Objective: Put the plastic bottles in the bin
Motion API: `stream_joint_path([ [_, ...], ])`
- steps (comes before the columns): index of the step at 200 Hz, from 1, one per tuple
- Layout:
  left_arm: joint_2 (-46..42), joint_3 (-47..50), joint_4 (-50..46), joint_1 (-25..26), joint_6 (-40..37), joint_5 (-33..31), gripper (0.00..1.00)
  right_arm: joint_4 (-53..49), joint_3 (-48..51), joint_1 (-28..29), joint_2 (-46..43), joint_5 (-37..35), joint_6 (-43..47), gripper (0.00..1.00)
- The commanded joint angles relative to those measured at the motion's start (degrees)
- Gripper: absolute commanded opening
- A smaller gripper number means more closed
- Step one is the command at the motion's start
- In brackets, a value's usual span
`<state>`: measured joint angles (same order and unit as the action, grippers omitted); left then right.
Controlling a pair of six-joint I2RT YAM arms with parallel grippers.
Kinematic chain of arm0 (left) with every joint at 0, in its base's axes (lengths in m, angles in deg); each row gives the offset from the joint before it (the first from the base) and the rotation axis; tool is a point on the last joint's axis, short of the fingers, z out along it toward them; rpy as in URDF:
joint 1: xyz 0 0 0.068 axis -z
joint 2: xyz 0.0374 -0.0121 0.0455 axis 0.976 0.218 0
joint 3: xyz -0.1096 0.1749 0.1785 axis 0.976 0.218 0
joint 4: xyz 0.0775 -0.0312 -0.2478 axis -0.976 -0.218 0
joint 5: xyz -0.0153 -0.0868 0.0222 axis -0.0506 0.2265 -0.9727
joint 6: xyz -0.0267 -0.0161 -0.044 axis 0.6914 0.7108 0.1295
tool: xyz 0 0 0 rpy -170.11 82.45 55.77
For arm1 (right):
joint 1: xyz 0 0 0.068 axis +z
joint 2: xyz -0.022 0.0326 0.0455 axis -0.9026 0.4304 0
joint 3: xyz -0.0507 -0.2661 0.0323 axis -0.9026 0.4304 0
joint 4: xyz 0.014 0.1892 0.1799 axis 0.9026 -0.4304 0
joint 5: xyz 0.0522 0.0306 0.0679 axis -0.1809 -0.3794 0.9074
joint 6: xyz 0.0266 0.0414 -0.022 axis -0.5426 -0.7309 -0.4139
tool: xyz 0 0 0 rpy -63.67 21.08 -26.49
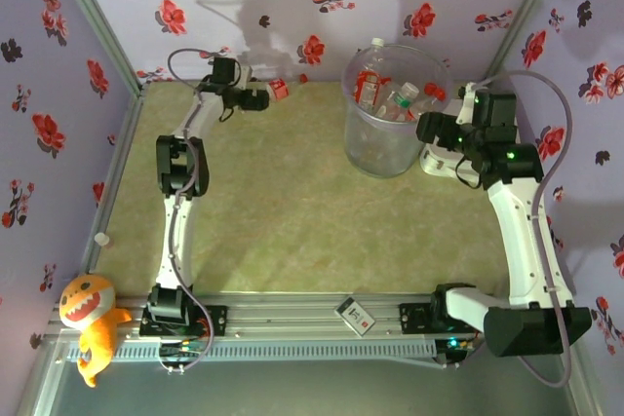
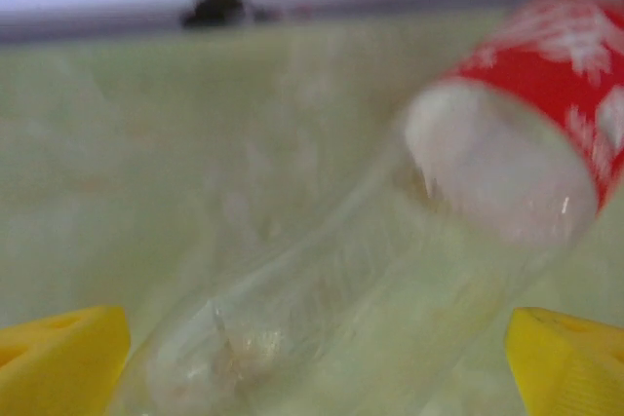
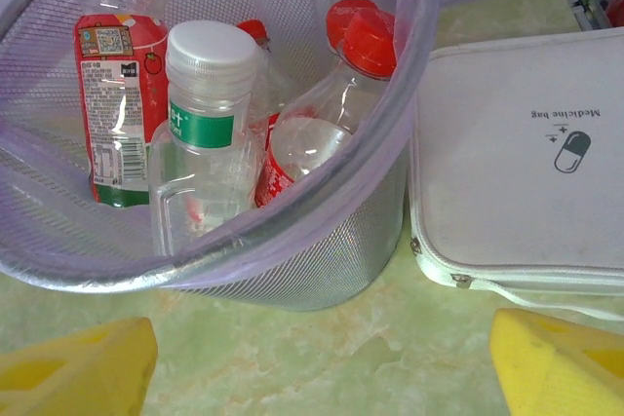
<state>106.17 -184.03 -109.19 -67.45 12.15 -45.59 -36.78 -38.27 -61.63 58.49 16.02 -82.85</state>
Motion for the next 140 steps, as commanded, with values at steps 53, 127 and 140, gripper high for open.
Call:
stream_joint_path([
  [53, -12.1, 5.7, -4.0, 4.7, -7.3, -3.9, 0.99, -0.9, 0.5, -0.5, -2.4, -1.7, 1.0, 0.89],
  [127, 1.7, -10.1, -10.6, 7.6, -10.5, -10.7, 1.0, -1.8, 1.1, -0.7, -3.6, -3.7, 1.5, 0.89],
  [140, 1.9, -9.3, -10.6, 8.0, -10.7, -10.5, 1.0, -2.3, 0.8, -0.7, -3.9, -3.9, 1.6, 0.89],
])
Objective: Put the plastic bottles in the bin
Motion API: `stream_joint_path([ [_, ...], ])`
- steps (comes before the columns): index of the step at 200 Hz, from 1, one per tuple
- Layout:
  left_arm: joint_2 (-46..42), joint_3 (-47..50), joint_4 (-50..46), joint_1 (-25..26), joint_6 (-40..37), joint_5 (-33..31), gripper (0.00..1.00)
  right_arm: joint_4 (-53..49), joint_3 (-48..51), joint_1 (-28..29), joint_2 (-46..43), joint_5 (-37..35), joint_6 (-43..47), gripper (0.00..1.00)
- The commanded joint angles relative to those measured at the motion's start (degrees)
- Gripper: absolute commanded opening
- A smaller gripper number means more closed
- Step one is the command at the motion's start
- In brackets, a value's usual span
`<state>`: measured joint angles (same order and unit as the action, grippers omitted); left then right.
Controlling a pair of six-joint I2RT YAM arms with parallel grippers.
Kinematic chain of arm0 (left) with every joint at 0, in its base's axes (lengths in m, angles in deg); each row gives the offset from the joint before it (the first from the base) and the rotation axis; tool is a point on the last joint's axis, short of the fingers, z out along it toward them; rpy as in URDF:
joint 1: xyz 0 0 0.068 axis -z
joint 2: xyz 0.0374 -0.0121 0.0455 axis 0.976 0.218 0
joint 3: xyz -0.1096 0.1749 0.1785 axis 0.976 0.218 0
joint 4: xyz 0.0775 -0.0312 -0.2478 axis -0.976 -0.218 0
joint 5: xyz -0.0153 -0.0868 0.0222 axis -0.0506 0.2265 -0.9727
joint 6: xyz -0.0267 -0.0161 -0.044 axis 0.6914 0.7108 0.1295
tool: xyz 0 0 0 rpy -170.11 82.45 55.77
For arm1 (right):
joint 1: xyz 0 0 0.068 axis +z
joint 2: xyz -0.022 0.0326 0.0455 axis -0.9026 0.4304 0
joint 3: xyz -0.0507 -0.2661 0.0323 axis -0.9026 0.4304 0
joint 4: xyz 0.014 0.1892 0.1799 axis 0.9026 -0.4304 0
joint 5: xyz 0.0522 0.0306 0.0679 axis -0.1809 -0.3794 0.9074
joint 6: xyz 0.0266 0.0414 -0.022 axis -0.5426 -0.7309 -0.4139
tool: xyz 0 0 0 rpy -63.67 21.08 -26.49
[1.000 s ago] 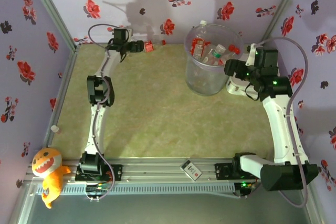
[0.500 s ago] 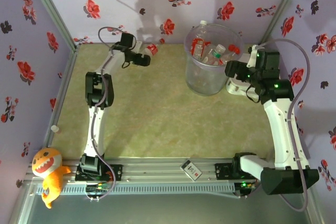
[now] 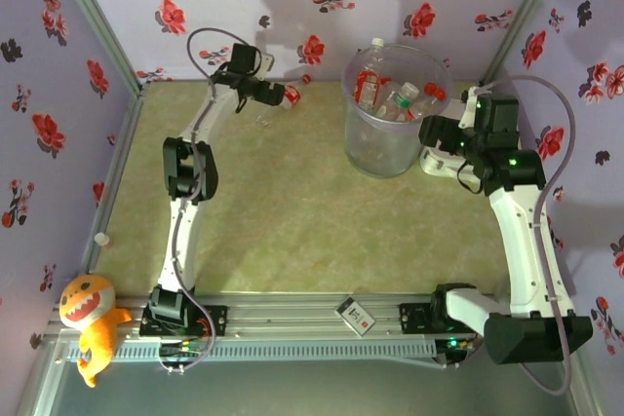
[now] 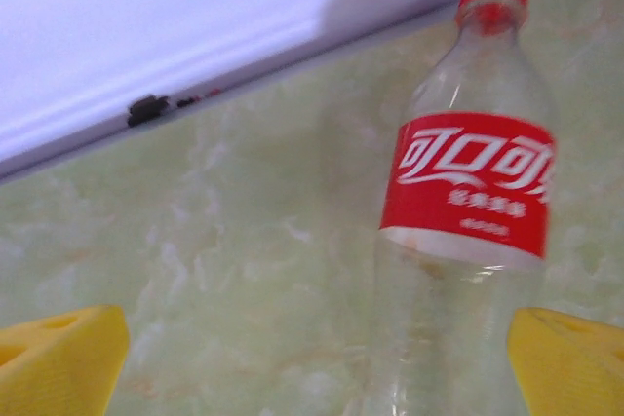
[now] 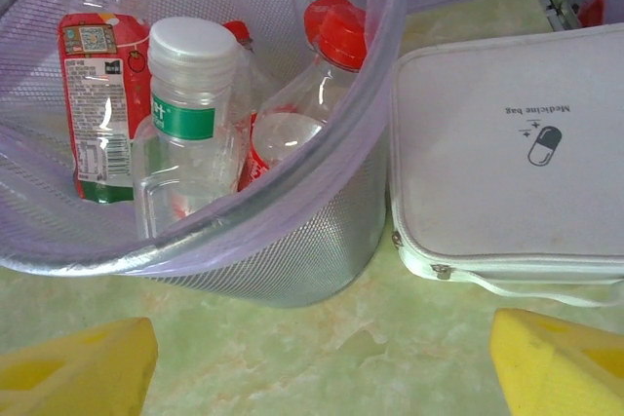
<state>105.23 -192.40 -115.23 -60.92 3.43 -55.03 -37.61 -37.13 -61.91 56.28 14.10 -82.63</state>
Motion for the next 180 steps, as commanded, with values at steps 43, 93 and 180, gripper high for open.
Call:
stream_joint_path([
  [43, 3.1, -0.6, -8.3, 2.6, -1.3, 1.2, 0.99, -1.2, 0.5, -0.5, -2.6, -1.7, 0.7, 0.89],
  [93, 3.1, 1.8, -9.7, 3.5, -0.2, 2.7, 0.95, -1.6, 1.5, -0.5, -4.3, -2.0, 0.4, 0.89],
  [180, 1.0, 5.2, -9.8, 4.7, 0.7, 3.8, 0.72, -4.1, 2.1, -0.5, -7.7, -2.2, 0.1, 0.89],
])
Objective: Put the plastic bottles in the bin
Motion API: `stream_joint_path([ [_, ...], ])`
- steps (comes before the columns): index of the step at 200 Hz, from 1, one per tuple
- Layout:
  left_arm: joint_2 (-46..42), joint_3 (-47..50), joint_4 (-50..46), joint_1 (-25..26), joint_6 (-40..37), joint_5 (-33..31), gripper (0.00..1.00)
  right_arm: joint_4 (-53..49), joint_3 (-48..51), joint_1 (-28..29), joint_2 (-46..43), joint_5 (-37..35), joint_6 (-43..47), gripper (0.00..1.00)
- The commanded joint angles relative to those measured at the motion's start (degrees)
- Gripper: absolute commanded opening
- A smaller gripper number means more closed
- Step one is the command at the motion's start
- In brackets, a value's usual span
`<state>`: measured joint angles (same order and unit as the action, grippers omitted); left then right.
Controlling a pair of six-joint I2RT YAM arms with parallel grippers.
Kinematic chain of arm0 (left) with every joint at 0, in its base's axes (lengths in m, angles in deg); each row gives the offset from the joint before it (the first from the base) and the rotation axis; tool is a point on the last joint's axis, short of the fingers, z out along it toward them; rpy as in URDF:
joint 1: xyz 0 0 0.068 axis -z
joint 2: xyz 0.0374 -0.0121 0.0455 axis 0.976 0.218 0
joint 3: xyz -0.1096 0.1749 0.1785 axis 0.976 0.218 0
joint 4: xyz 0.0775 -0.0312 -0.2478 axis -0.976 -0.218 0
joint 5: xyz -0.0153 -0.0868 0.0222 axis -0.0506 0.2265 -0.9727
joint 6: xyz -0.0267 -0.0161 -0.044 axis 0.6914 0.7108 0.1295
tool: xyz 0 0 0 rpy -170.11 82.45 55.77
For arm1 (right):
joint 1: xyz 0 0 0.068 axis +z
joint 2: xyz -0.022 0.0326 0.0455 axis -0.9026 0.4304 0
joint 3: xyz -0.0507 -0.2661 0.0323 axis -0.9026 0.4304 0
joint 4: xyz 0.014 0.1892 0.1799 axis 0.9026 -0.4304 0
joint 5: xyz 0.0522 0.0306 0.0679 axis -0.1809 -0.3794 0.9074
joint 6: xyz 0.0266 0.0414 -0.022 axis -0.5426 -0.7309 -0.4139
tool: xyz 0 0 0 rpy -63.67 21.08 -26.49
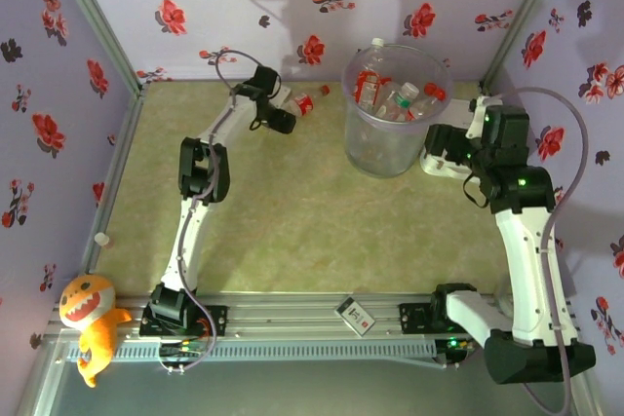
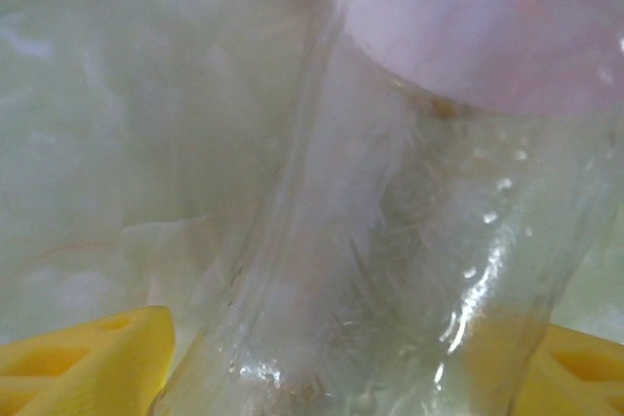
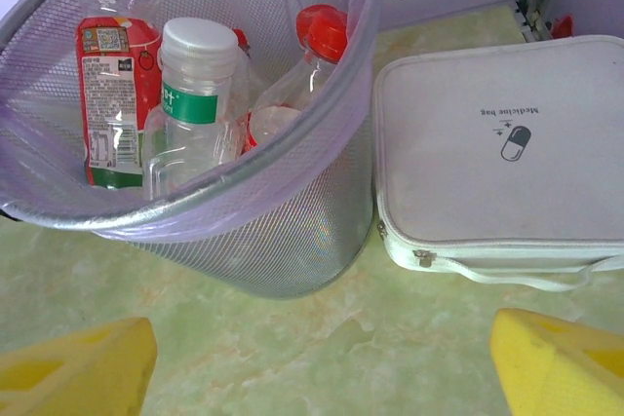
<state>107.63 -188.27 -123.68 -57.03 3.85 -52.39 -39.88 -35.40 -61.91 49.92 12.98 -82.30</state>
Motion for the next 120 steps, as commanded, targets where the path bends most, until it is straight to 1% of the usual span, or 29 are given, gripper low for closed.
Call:
stream_joint_path([
  [1, -1.5, 1.1, -1.4, 0.8, 0.2, 1.1, 0.72, -1.8, 0.3, -0.5, -1.4, -1.1, -0.3, 0.89],
  [11, -2.0, 1.9, -1.3, 1.0, 0.3, 1.2, 0.68, -2.1, 0.3, -0.5, -1.8, -1.1, -0.4, 0.89],
  [36, -4.0, 4.7, -0.7, 1.2, 0.8, 1.1, 0.64, -2.7, 0.6, -0.5, -3.0, -0.7, -0.7, 0.89],
  [39, -4.4, 5.1, -0.6, 1.2, 0.8, 1.1, 0.62, -2.8, 0.7, -0.5, -3.1, -0.6, -0.7, 0.89],
  [64, -7.4, 8.9, 1.3, 1.2, 2.0, 1.1, 0.53, -3.3, 1.5, -0.5, -4.2, -0.5, -0.7, 0.89],
  [96, -11.7, 13.0, 2.1, 1.6, 2.6, 1.3, 0.51, -4.3, 1.7, -0.5, -5.4, -0.3, -0.7, 0.89],
  [108, -14.2, 16.1, 2.8, 1.8, 2.7, 1.3, 0.51, -4.6, 1.7, -0.5, -6.1, -0.5, -0.8, 0.89],
  [120, -17.7, 21.1, 5.1, 2.3, 2.9, 1.3, 0.51, -4.7, 1.9, -0.5, -6.6, -0.7, -0.8, 0.89],
])
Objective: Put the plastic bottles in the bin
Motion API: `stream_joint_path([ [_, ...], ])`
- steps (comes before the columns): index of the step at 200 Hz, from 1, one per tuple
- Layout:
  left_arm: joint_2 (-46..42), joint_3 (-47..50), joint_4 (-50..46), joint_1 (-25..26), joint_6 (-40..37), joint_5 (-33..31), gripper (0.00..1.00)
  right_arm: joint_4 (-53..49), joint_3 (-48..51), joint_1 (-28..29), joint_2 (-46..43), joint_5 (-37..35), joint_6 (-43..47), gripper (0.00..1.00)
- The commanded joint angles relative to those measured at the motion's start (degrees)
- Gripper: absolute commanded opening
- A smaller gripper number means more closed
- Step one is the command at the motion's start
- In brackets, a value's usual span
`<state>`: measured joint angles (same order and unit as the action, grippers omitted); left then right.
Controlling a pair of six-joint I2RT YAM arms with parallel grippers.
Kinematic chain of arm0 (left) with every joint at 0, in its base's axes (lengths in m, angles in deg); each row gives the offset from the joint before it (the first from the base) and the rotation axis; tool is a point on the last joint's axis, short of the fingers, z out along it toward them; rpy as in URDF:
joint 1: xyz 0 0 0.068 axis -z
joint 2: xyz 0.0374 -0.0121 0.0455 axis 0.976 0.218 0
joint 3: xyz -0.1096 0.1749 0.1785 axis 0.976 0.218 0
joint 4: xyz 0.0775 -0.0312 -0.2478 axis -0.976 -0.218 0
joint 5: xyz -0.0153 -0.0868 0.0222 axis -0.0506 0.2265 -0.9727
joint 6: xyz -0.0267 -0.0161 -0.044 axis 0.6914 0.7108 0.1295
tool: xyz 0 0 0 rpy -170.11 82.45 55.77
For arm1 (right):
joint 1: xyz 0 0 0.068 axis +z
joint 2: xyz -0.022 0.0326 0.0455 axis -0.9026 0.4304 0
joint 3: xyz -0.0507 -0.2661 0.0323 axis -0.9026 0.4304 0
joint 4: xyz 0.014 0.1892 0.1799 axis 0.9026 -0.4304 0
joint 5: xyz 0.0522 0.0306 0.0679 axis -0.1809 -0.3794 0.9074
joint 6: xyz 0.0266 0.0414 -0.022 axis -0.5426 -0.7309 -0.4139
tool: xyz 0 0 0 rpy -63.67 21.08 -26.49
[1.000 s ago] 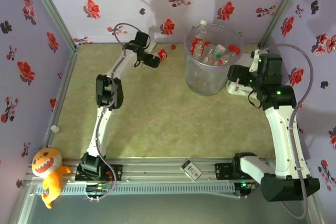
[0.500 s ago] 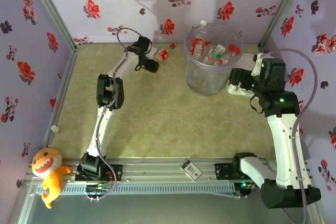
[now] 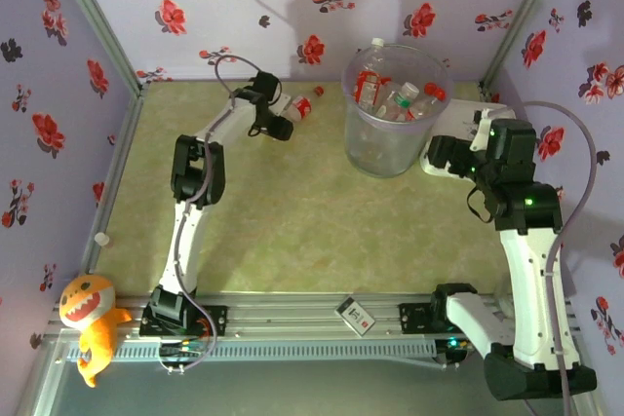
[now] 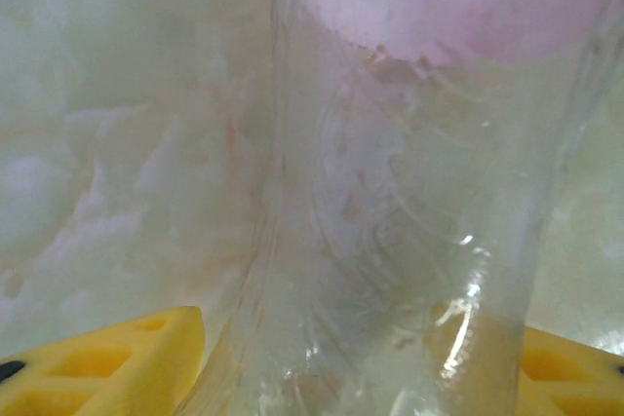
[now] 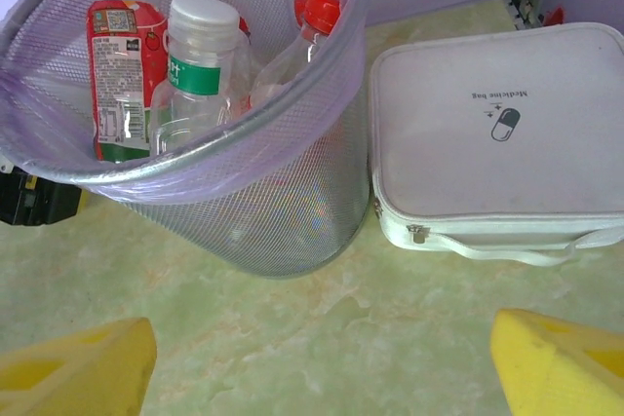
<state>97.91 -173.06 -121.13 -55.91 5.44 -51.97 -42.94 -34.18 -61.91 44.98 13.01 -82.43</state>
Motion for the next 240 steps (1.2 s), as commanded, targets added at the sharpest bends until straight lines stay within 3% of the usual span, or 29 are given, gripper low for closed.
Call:
stream_joint_path([
  [1, -8.3, 6.4, 2.8, 1.2, 1.3, 0.8, 0.51, -1.6, 0.7, -0.5, -1.8, -0.7, -0.6, 0.89],
  [36, -20.0, 23.2, 11.7, 2.1, 4.9, 1.5, 0.5, -0.9, 1.2, -0.5, -2.0, 0.9, -1.2, 0.89],
  [83, -36.1, 45.5, 24.8, 4.9, 11.8, 3.6, 0.5, 6.2, 1.4, 0.4, -1.8, 10.7, -9.1, 0.89],
  [97, -40.3, 50.8, 28.0, 5.4, 13.7, 4.1, 0.5, 10.4, 1.7, 2.7, -1.6, 12.6, -12.4, 0.88],
  [115, -46.1, 57.2, 33.9, 6.2, 16.5, 5.6, 0.5, 15.2, 1.1, 9.9, -0.3, 11.1, -15.0, 0.88],
  [142, -54.1, 65.2, 45.1, 7.5, 22.7, 10.0, 0.5, 20.9, -2.2, 22.6, 6.3, 6.0, -15.1, 0.88],
  [167, -60.2, 70.1, 52.0, 10.2, 25.2, 10.6, 0.49, 25.4, -6.4, 28.9, 15.1, 5.2, -14.6, 0.89],
  [216, -67.1, 75.3, 55.6, 13.6, 27.0, 10.6, 0.46, 29.7, -17.4, 30.5, 30.9, 7.7, -13.0, 0.95],
  [240, -68.4, 76.8, 57.0, 14.2, 27.8, 10.6, 0.45, 26.4, -25.3, 28.8, 38.7, 12.4, -13.0, 0.92],
])
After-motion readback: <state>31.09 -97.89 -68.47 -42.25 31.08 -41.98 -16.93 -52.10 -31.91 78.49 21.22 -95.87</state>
